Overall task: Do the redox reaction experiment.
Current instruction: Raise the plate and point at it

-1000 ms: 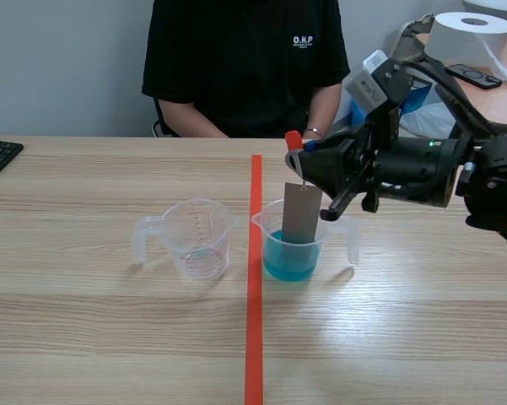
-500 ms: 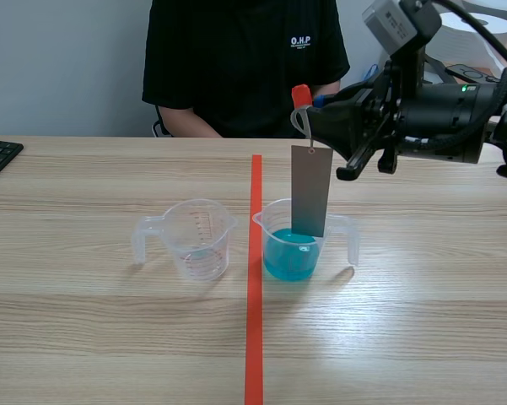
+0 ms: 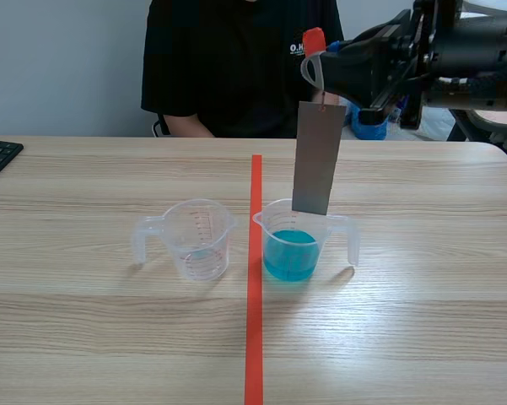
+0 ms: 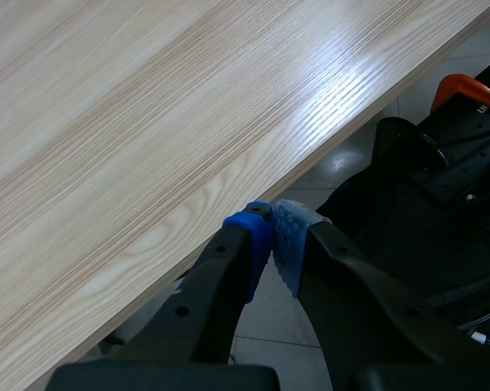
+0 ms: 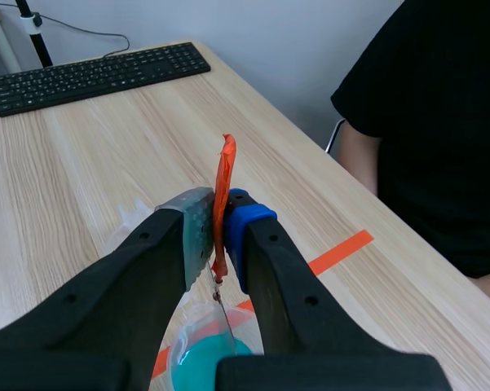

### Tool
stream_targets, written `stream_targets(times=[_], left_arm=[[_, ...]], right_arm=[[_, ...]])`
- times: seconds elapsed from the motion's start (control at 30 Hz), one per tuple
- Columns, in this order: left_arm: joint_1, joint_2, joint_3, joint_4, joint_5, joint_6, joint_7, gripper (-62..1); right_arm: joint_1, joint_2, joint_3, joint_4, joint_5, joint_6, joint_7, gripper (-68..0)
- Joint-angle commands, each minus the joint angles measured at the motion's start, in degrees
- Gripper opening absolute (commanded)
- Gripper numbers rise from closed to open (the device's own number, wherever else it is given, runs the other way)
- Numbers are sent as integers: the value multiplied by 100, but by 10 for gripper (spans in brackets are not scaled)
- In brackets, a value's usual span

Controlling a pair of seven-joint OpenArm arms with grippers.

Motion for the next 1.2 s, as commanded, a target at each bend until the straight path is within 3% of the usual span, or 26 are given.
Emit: stream_targets(times=[0.0,0.33,0.63,0.9,1.17], left_arm=[[33,-4,-66,39,-59,-11,-81,-570],[-11,-4,-66,39,-79,-13,-79,-570],[-85,-118,-66,39,-81,-92,-85,-571],[-542,-439,-57,35,-181,-931,-61,-571],[-1429,-866,83,35,-431,-2037,44,-571]], right_arm=[[133,92,90,168,181,44,28,-660],[136,92,229,632,468,44,-195,-660],[151,92,232,664,719,44,-317,-660],[149,92,232,664,719,44,-315,-660],[149,90,232,664,719,44,-315,-660]])
